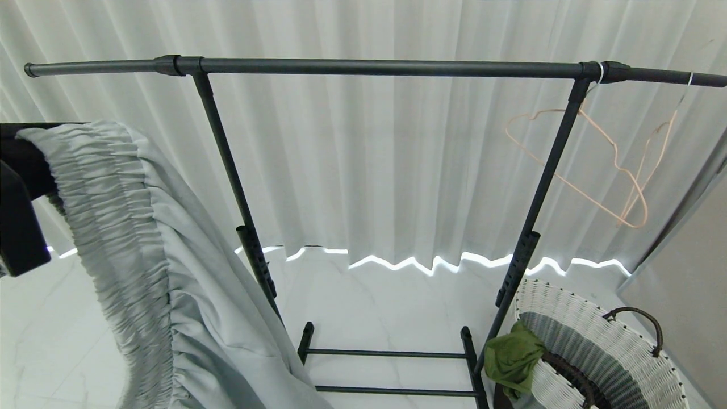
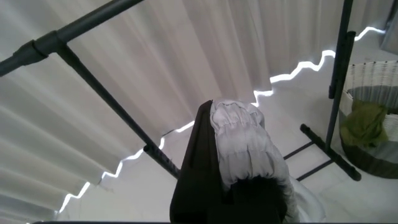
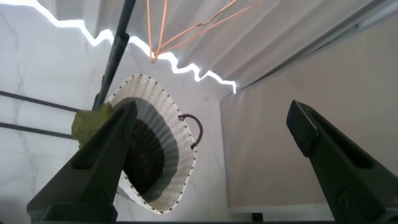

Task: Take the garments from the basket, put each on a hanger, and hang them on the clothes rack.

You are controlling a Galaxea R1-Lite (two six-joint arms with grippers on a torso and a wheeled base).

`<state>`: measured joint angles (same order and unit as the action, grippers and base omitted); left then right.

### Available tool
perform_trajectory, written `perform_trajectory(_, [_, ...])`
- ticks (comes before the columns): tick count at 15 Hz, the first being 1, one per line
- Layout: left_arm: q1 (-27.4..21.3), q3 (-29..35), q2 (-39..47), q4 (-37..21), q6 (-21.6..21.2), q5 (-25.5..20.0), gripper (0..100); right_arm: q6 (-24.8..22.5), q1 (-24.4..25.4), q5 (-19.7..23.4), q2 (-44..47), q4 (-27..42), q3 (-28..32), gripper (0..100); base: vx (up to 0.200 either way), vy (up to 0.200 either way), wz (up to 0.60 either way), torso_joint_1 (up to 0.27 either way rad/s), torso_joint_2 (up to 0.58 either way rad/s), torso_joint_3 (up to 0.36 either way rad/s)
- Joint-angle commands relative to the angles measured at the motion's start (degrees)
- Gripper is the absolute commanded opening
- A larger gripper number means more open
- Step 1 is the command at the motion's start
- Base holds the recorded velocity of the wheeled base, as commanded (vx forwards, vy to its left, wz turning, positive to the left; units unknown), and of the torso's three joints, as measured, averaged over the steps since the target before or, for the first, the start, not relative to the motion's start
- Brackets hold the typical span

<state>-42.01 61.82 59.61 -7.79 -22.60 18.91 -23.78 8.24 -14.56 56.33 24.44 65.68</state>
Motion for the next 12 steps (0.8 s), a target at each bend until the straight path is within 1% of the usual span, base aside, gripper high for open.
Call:
perform_trajectory(1, [0.0, -0.2, 0.1, 0.1, 0.0, 0.0, 0, 0.0, 0.0, 0.0, 0.1, 0.0, 0.0, 100, 0.200, -0.200, 0.00, 0.002, -0.01, 0.002])
perform_trajectory(9, [0.0, -0.3, 0.1, 0.1, 0.2, 0.0, 0, 0.1, 0.0, 0.0, 0.1, 0.0, 0.0, 100, 0.200, -0.200, 0.00, 0.005, 0.00, -0.001])
perform_trajectory(12, [0.0, -0.2, -0.4, 0.1, 0.2, 0.0, 0, 0.1, 0.0, 0.2, 0.1, -0.1, -0.3, 100, 0.000, 0.000, 0.00, 0.000, 0.00, 0.000])
